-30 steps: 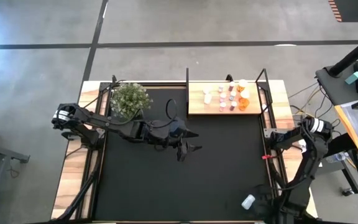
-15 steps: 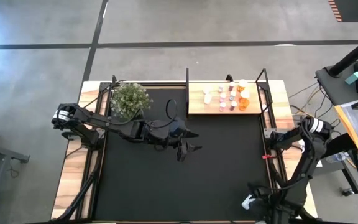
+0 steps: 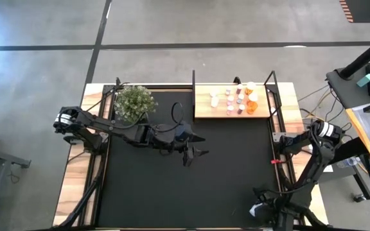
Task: Pick and place medicine bottles onto shelf by color
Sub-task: Put the white pill bottle on the shelf aligned with the other white pill bottles
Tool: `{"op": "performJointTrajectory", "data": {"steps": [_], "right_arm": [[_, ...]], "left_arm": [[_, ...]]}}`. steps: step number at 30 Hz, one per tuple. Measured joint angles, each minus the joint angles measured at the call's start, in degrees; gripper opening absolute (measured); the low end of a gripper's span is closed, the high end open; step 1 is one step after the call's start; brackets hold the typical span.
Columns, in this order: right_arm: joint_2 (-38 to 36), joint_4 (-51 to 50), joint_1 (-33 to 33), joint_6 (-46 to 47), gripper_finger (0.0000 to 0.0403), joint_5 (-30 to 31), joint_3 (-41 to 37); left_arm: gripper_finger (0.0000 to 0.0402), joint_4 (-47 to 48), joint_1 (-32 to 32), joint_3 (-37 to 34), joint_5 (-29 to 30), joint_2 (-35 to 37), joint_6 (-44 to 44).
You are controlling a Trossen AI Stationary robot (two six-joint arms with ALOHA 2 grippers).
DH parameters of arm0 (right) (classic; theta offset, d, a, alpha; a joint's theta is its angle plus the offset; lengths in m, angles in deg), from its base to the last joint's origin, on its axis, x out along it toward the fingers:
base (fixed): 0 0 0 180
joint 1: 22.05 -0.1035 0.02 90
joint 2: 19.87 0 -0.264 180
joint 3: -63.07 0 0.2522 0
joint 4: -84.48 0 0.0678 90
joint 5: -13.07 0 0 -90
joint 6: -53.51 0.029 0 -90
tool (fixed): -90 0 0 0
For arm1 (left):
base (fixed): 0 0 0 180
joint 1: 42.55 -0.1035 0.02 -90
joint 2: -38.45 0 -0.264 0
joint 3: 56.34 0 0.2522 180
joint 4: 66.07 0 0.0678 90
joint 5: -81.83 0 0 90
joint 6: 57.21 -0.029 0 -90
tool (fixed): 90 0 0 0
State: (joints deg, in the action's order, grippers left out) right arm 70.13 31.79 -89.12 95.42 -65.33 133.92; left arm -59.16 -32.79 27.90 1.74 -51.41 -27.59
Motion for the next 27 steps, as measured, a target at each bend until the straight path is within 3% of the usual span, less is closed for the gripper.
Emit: {"op": "performJointTrajectory", "data": {"steps": [11, 18, 27], "right_arm": [[0.0, 3.0, 0.5, 2.2, 0.0167, 0.1, -4.5], [0.1, 3.7, 1.0, 9.8, 0.0163, 0.1, -6.5], [-0.3, 3.5, 1.4, 13.7, 0.014, 0.0, -4.5]], "left_arm": [[0.0276, 0.0, 0.0, 0.0, 0.0, 0.0, 0.0], [0.0276, 0.0, 0.0, 0.0, 0.0, 0.0, 0.0], [0.0276, 0.0, 0.0, -0.1, 0.0, 0.0, 0.0]]}}
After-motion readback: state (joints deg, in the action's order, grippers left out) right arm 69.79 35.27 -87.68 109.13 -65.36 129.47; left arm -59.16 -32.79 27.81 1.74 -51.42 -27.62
